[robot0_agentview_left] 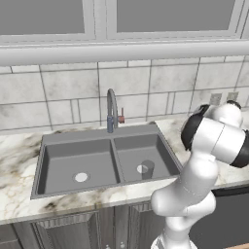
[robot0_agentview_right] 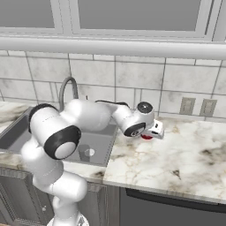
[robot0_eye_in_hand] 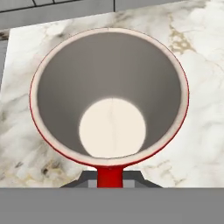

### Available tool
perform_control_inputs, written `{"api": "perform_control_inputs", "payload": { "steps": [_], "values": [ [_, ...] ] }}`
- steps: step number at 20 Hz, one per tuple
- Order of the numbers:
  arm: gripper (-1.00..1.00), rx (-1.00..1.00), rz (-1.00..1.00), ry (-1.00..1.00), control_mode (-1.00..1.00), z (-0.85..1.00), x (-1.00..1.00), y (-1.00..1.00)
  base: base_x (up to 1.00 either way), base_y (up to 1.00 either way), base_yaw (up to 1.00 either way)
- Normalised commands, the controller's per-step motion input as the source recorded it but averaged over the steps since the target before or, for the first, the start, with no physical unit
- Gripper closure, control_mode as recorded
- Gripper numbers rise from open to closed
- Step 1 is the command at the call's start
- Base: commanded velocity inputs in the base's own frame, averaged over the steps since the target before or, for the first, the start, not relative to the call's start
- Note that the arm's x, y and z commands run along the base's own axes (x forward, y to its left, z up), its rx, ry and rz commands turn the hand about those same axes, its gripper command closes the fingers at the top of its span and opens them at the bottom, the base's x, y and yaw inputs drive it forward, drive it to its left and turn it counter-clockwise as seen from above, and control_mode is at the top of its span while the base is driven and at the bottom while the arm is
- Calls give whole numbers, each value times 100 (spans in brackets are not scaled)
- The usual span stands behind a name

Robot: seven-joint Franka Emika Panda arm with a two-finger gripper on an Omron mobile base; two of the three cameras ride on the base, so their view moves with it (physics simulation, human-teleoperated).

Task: Move any existing items from the left basin to the right basin for drying. Then move the mug from the counter to the left basin of the sink for washing.

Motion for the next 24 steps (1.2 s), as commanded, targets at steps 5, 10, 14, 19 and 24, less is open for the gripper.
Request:
{"api": "perform_control_inputs", "payload": {
  "steps": [5, 10, 14, 19, 24],
  "values": [
    [100, 0, 1, -1, -100, 48, -24, 17, 0, 0, 0],
    [100, 0, 1, 0, -100, 36, -28, 30, 0, 0, 0],
    [100, 0, 1, 0, -100, 24, -22, 38, 0, 0, 0],
    [100, 0, 1, 0, -100, 23, -14, 46, 0, 0, 0],
    [100, 0, 0, 0, -100, 21, -15, 48, 0, 0, 0]
  ]
}}
